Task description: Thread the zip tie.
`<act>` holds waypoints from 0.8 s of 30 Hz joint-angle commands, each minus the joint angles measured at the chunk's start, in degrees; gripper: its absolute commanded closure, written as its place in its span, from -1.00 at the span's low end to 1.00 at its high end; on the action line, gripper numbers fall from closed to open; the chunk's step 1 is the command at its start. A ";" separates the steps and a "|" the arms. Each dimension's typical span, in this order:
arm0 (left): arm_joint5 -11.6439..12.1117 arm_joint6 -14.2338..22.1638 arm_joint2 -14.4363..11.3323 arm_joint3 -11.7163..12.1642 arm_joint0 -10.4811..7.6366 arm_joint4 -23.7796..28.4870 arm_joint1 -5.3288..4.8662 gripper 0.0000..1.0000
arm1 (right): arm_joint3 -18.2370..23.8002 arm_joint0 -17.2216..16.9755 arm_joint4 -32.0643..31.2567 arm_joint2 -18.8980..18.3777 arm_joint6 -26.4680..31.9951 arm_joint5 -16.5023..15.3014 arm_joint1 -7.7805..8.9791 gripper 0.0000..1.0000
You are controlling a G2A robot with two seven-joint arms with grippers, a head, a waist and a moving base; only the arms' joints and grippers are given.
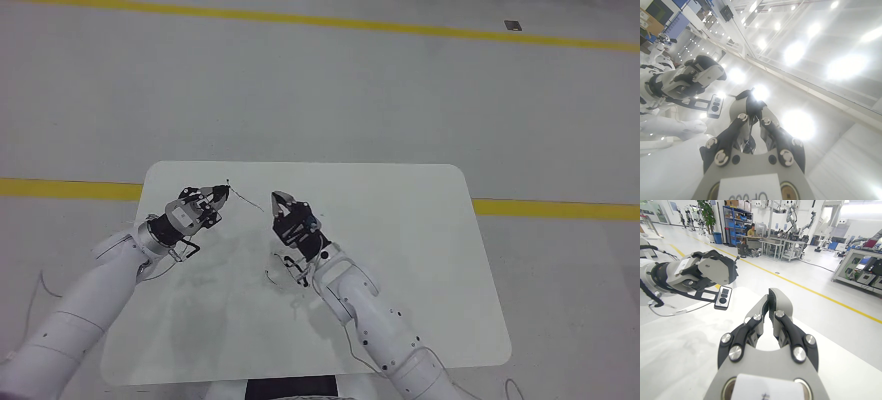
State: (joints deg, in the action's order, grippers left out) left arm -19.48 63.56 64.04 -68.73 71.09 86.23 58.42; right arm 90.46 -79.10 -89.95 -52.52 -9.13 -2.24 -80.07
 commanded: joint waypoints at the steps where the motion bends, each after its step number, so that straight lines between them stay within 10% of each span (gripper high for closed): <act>1: 0.00 0.00 0.00 0.00 0.00 0.00 0.00 1.00 | 0.14 -0.05 0.00 0.04 0.16 -0.05 0.12 1.00; 6: 0.00 0.00 0.00 0.00 0.00 0.00 0.00 1.00 | 0.28 -0.15 0.00 0.35 0.49 -0.75 0.30 1.00; 11: 0.00 0.00 0.00 0.00 0.00 0.00 0.00 1.00 | 0.13 -0.27 0.47 0.58 1.04 -2.13 0.28 -0.52; 20: 0.00 0.00 0.00 0.00 0.00 0.00 0.00 1.00 | -1.75 0.26 1.46 1.41 6.50 -5.86 0.20 -0.54; 24: 0.00 0.00 0.00 0.00 0.00 0.00 0.00 1.00 | -1.56 1.09 2.61 2.33 3.74 -6.16 -0.16 -0.24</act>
State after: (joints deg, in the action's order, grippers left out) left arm -19.48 63.56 64.04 -68.73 71.09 86.23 58.42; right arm 88.87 -78.23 -87.65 -50.38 -4.66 -8.37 -80.14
